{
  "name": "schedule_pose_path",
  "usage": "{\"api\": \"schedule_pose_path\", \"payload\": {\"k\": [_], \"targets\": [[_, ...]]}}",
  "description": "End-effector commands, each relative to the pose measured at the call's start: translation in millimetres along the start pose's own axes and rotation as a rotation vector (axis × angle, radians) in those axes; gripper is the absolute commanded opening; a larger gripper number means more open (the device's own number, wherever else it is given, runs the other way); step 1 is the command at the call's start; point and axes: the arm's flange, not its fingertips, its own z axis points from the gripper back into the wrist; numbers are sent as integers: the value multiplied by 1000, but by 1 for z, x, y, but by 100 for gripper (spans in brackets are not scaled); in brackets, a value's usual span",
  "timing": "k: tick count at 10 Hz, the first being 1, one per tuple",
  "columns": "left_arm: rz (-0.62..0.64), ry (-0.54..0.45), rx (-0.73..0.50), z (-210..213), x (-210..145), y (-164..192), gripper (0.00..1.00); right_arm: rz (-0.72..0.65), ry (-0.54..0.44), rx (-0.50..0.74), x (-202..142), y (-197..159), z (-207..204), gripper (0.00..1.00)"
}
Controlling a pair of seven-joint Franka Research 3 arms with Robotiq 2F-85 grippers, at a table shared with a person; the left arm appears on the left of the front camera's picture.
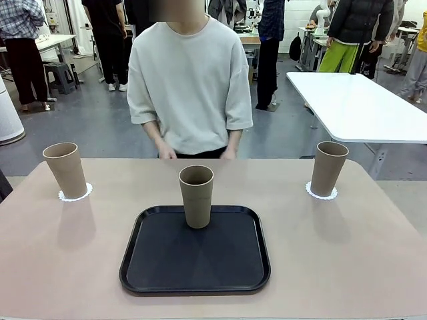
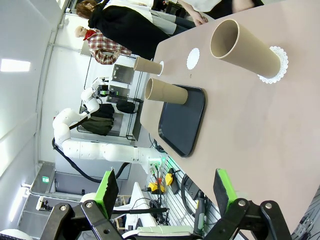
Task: Place coasters on the table and set cups on them.
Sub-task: Take one Reusable plastic cup from the Flat Tray and place it on a coaster set by the human.
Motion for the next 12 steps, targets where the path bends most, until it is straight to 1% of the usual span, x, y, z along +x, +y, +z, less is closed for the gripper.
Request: {"api": "schedule_pose_path", "payload": {"k": [1,10,11,12], "targets": [[2,-9,0,0,-1,-1,100,-10,1,3,0,2,0,100],[2,-9,0,0,-1,-1,100,0,0,0,0,0,0,100],[2,-9,0,0,-1,-1,100,44,56,-27,9,11,-16,100],[2,-9,0,0,-1,-1,100,66,104,-75,19,30,-31,100]]}}
